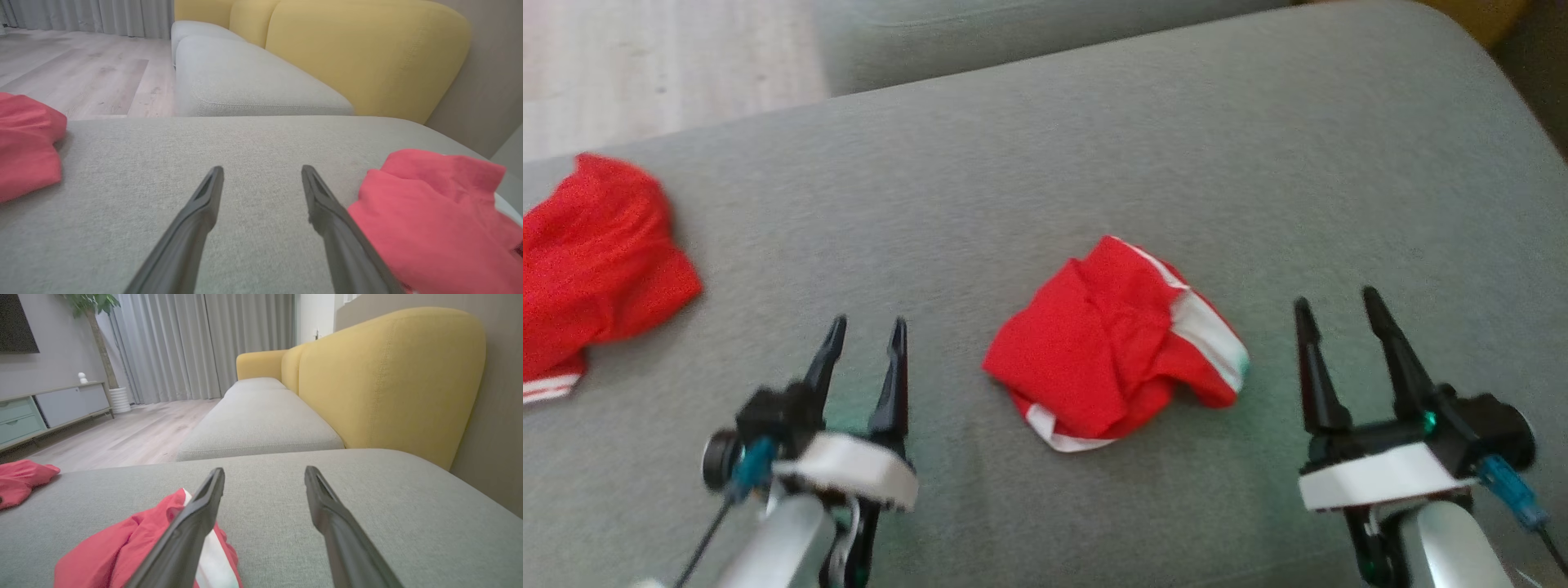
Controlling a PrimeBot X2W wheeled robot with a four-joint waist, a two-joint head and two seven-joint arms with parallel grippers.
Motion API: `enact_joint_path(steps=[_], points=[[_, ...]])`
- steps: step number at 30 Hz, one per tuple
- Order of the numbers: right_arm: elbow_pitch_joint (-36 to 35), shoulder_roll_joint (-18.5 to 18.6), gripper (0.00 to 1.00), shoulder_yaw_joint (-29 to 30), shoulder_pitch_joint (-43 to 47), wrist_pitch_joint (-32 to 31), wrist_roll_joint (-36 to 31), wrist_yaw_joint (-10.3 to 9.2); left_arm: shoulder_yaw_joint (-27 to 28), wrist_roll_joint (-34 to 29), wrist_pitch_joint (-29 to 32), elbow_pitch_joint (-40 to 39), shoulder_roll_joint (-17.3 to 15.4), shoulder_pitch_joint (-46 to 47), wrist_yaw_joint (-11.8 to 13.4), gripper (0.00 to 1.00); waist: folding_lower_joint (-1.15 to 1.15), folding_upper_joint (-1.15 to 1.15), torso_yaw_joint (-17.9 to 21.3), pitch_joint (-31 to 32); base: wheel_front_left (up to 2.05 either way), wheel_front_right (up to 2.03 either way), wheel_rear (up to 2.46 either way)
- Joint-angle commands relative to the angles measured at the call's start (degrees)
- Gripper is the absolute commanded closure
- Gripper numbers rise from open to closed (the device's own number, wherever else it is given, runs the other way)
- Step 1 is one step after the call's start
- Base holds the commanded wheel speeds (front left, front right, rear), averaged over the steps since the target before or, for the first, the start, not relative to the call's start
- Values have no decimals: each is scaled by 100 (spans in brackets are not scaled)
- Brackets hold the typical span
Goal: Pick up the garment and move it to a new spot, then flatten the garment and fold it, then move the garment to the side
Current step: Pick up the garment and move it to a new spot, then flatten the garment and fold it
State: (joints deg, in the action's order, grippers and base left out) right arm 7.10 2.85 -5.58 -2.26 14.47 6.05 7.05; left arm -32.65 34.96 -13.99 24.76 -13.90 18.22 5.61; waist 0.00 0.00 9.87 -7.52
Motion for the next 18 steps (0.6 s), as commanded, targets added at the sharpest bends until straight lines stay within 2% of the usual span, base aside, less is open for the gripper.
enact_joint_path(steps=[1,5,8,18], points=[[-224,3,0,-48,-33,52,-48,44,285,-101,-80,-287,-143,33,44,0,0,0,-216,84,0,0,0],[-230,3,0,116,102,52,-147,44,741,-508,-97,-1057,-88,-595,194,0,0,0,-471,163,0,0,0],[-196,3,0,147,174,52,-179,44,1134,-875,-99,-1491,13,-1119,198,0,0,0,-610,243,0,0,0],[33,3,0,252,430,52,-255,44,2155,-1663,-100,-1718,456,-2176,-252,0,0,0,-862,482,0,0,0]])
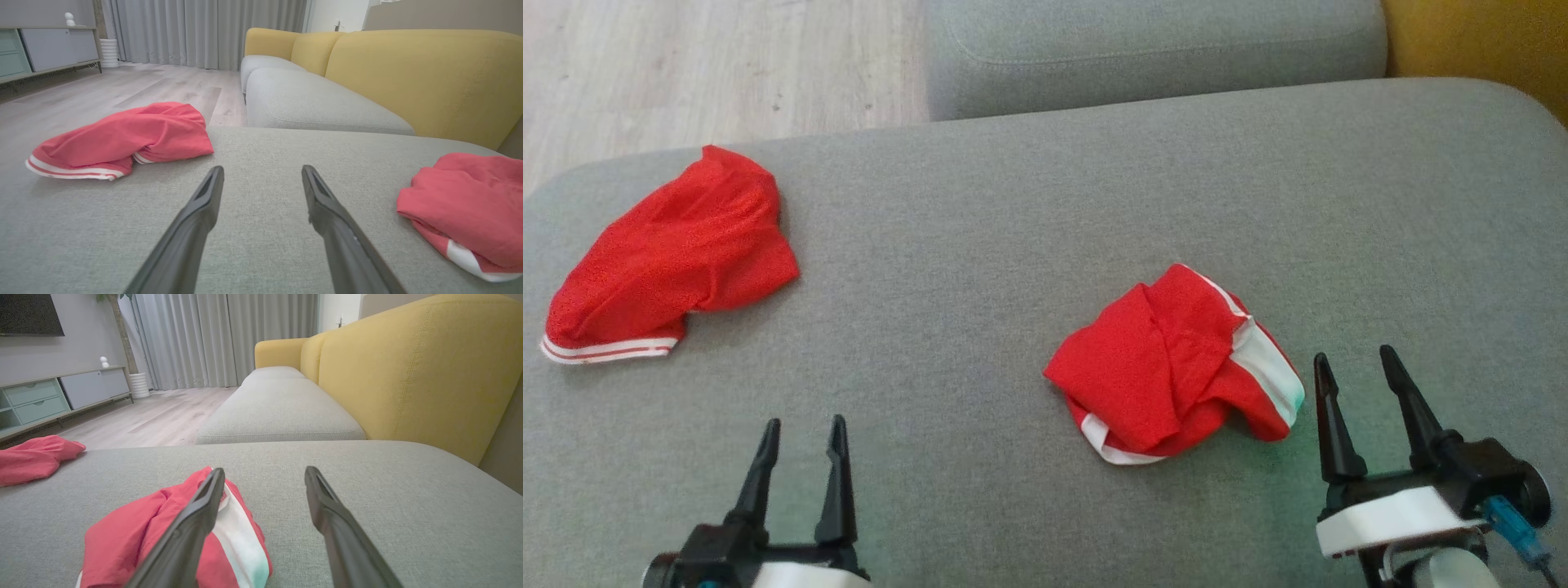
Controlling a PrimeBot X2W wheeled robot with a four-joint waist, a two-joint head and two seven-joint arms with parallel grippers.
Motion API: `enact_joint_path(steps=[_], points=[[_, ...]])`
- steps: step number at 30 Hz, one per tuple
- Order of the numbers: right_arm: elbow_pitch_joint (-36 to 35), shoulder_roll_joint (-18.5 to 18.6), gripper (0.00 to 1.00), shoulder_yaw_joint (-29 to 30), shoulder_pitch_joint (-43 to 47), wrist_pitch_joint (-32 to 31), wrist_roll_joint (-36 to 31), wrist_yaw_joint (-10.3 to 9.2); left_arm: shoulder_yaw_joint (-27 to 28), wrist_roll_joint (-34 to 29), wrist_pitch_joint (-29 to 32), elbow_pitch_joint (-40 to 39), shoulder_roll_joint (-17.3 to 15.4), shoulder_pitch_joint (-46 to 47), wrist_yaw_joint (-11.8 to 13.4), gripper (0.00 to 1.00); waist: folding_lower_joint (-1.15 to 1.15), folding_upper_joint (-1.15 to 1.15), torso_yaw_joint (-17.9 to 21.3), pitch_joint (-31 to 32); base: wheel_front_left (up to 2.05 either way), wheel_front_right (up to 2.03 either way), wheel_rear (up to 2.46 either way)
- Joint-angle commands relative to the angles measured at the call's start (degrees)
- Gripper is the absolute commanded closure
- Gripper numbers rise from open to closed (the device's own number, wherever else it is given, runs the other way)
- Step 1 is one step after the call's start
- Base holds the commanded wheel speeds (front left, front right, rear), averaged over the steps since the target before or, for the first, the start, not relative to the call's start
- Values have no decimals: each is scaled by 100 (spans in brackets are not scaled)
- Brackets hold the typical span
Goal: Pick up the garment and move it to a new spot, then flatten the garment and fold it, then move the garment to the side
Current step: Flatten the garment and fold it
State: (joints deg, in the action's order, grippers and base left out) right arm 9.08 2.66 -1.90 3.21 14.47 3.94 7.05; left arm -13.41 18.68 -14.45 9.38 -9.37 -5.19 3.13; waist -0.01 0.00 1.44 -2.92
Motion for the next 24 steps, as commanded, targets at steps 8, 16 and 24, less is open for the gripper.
enact_joint_path(steps=[8,16,24], points=[[96,21,0,-178,-91,52,-49,44,872,-443,-54,-176,267,-26,-358,0,1,0,-54,88,0,0,0],[202,21,0,-262,-180,52,-10,44,1172,-697,-54,-78,493,-61,-609,0,1,0,-80,88,0,0,0],[189,21,0,-435,-307,52,146,44,1253,-806,-54,3,584,-33,-714,0,1,0,-89,74,0,0,0]])
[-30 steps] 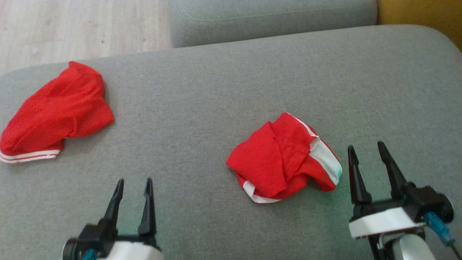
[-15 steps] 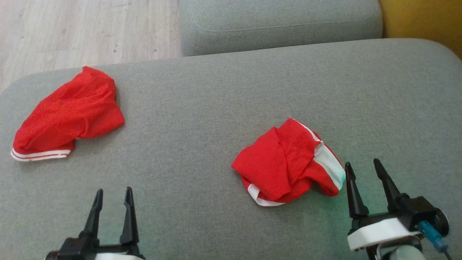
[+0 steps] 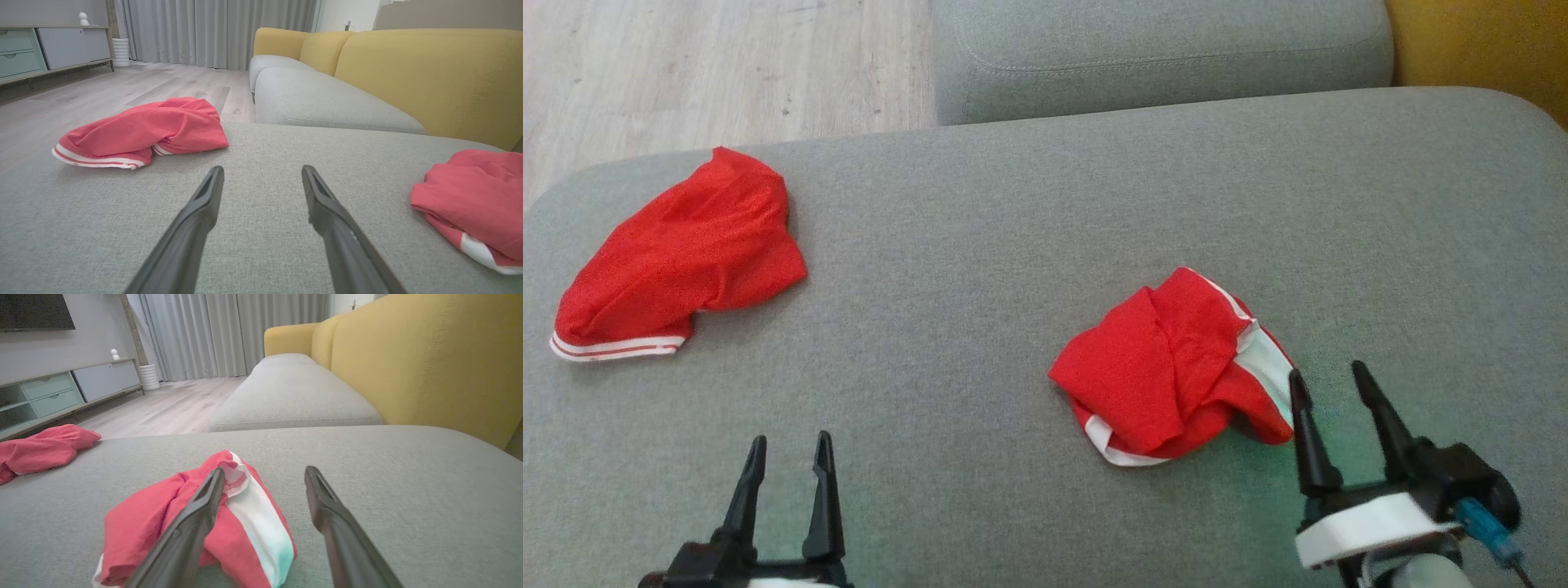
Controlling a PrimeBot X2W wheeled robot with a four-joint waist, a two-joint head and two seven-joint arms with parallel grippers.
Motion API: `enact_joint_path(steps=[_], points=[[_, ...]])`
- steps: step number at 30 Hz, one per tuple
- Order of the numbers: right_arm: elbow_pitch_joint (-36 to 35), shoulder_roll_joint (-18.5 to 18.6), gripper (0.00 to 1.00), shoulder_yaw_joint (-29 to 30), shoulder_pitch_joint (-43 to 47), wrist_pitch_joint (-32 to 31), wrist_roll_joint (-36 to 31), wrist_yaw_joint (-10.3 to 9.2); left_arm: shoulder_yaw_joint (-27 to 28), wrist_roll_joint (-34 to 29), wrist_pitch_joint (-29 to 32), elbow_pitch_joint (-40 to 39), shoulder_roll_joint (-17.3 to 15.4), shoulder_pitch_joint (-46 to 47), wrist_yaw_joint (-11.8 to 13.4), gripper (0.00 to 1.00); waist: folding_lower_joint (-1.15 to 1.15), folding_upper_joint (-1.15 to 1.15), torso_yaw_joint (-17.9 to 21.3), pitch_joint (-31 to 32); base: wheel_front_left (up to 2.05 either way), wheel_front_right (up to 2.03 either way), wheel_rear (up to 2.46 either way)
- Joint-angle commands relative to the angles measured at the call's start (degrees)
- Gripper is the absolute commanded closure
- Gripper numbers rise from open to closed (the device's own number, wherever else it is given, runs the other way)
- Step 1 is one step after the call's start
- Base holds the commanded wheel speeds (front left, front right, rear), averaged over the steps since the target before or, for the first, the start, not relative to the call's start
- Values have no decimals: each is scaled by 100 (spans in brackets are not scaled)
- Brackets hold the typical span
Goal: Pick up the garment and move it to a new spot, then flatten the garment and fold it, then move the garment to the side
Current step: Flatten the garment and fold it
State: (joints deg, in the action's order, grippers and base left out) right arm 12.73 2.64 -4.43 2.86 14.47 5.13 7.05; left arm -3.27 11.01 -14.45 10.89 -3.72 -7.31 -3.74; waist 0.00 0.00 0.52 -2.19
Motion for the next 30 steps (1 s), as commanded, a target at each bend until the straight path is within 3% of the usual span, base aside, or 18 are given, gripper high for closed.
enact_joint_path(steps=[1,6,18,25,30], points=[[-163,24,0,-249,-340,52,70,44,250,-50,-54,-137,25,184,-37,0,0,0,6,-4,0,0,0],[45,24,0,-446,-750,-95,222,44,274,-87,-54,-98,43,234,-85,0,0,0,6,-42,0,0,0],[535,24,0,-499,-1423,-2201,661,44,158,-75,-54,77,78,252,-157,0,0,0,-255,-72,0,0,0],[544,24,0,-316,-1511,-2399,642,44,129,-22,-54,83,82,279,-125,0,0,0,-349,-176,0,0,0],[627,24,26,-283,-1692,-2443,685,44,96,10,-54,76,83,357,-117,0,0,0,-364,-298,0,0,0]])
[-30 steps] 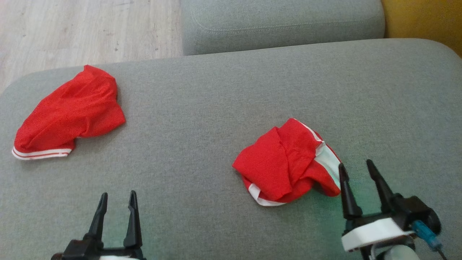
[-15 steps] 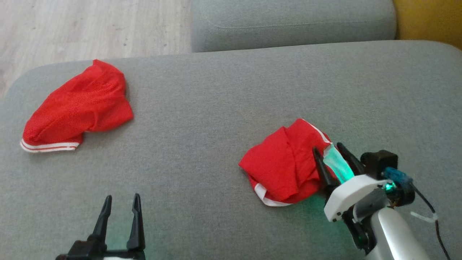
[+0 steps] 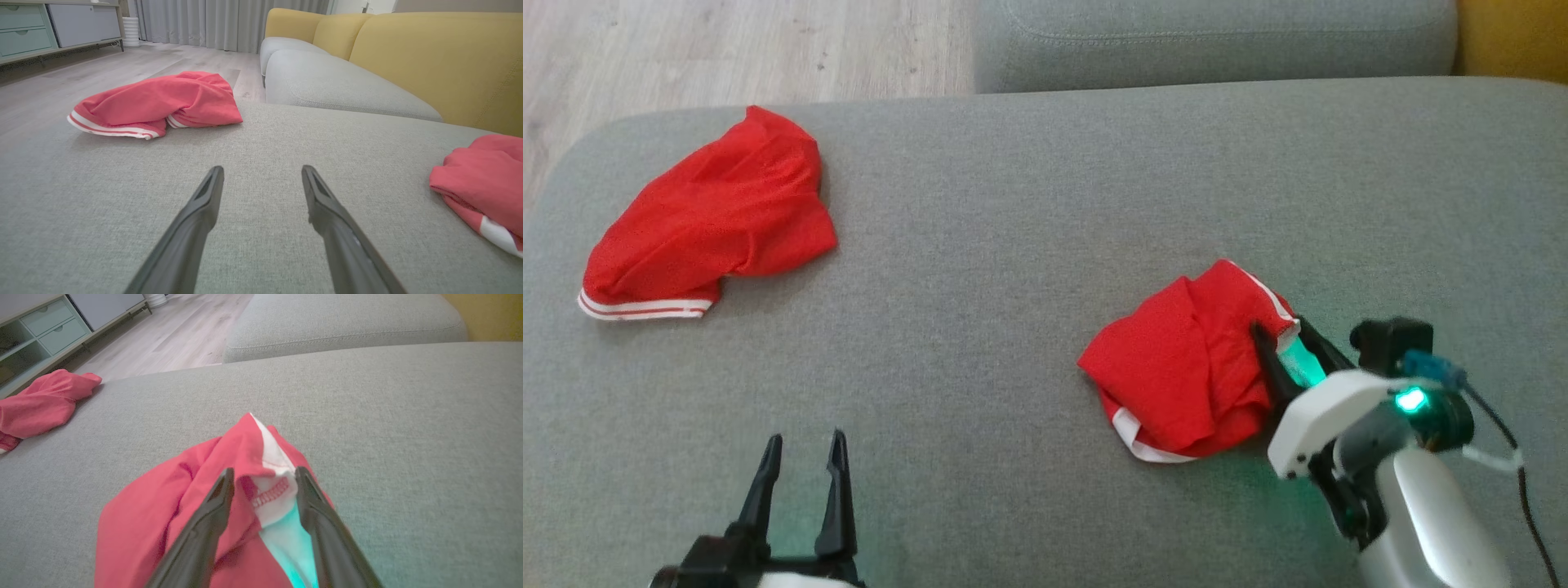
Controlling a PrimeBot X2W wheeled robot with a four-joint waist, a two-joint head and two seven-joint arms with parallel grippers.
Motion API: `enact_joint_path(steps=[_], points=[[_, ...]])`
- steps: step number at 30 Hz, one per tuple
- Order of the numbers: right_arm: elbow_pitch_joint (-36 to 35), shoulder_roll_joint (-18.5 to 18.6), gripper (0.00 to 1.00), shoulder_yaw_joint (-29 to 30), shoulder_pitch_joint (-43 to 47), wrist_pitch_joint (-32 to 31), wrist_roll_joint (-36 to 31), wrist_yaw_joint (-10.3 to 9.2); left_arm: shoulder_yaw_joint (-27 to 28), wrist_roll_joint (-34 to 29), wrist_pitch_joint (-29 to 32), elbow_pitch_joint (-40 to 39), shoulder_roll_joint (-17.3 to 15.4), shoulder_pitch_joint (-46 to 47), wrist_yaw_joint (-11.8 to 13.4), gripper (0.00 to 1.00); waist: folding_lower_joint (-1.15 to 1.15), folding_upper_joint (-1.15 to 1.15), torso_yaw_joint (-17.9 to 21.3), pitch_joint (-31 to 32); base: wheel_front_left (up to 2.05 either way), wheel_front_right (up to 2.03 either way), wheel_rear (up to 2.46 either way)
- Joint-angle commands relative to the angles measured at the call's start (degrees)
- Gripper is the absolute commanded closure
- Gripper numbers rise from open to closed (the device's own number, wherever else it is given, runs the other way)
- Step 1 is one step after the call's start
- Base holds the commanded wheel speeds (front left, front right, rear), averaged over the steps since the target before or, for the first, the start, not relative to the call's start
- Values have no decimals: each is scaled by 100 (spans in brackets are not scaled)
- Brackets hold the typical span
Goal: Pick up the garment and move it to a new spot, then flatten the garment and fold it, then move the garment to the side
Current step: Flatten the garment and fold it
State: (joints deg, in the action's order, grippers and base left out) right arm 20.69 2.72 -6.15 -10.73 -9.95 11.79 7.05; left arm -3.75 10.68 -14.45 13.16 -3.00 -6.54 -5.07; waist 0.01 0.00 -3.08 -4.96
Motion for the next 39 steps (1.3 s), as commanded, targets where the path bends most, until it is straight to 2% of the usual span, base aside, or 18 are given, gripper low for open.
enact_joint_path(steps=[1,4,9,17,24,29,34,39], points=[[-129,16,37,-106,-375,-8,24,44,139,47,-54,-146,12,298,16,0,-1,0,-7,-35,0,0,0],[-28,16,100,-162,-517,-15,-2,44,113,61,-54,-131,12,352,18,0,-1,0,-24,-74,0,0,0],[-86,16,100,-311,-796,-61,202,44,85,108,-55,-103,12,397,30,0,-1,0,-43,-81,0,0,0],[-589,16,100,-937,-1763,-467,637,44,64,193,-55,-72,12,412,75,0,-1,0,-59,29,0,0,0],[-760,16,100,-1441,-2975,-1126,1229,44,-122,358,-55,-64,12,424,176,0,-1,0,-285,249,0,0,0],[-691,16,100,-1522,-3618,-1333,1558,44,-235,481,-55,-62,12,361,292,0,-1,0,-467,399,0,0,0],[-731,16,100,-1501,-3847,-1432,1991,44,-312,555,-55,-85,12,261,375,0,-1,0,-557,519,0,0,0],[-1060,16,100,-1371,-3559,-1564,2151,44,-283,559,-55,-166,13,146,444,0,-1,0,-474,556,0,0,0]])
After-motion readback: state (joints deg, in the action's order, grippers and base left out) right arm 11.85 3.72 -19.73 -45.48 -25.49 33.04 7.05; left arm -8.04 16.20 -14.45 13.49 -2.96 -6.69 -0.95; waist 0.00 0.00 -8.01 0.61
